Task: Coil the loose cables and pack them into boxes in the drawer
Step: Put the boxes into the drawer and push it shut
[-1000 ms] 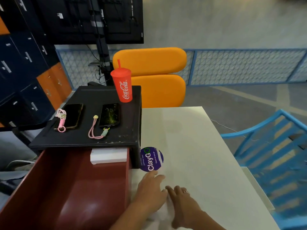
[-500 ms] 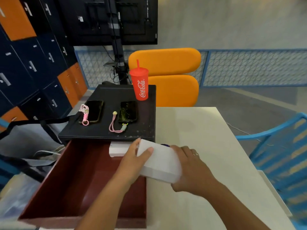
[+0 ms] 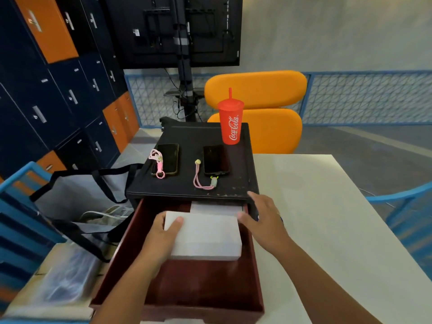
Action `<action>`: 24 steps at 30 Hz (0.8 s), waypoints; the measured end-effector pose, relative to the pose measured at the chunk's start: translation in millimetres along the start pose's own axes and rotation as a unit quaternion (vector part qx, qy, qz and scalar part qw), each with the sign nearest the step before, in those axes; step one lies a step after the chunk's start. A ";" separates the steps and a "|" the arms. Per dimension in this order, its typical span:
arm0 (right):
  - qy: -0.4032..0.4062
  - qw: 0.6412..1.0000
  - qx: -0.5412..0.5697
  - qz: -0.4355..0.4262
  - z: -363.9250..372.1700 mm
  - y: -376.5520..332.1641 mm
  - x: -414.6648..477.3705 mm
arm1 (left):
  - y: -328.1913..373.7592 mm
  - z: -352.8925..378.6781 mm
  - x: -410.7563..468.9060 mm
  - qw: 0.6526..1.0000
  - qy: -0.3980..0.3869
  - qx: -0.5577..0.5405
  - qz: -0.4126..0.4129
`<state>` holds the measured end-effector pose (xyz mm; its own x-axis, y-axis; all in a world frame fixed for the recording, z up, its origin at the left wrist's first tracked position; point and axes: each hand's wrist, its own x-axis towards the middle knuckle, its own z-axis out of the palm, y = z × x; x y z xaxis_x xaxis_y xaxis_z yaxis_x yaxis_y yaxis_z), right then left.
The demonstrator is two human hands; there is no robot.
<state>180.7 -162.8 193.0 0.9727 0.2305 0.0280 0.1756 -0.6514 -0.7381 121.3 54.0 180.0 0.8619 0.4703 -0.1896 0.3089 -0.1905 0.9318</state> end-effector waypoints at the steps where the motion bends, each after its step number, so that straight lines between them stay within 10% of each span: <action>1: 0.017 0.999 -0.020 0.035 6.2 6.9 4.1 | -9.3 0.8 6.6 1.000 -0.012 0.015 -0.016; 16: 0.040 0.991 -0.070 0.102 54.7 39.1 6.5 | -72.9 41.3 52.6 0.915 -0.276 0.285 -0.072; 24: 0.053 0.978 -0.182 0.084 42.0 27.6 42.0 | -72.0 52.4 77.8 0.927 -0.206 0.312 0.001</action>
<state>220.0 -140.7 145.5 0.9994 0.0343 0.0104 0.0353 -0.8929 -0.4490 187.2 59.2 82.0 0.9031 0.1247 -0.4110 0.3695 -0.7133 0.5955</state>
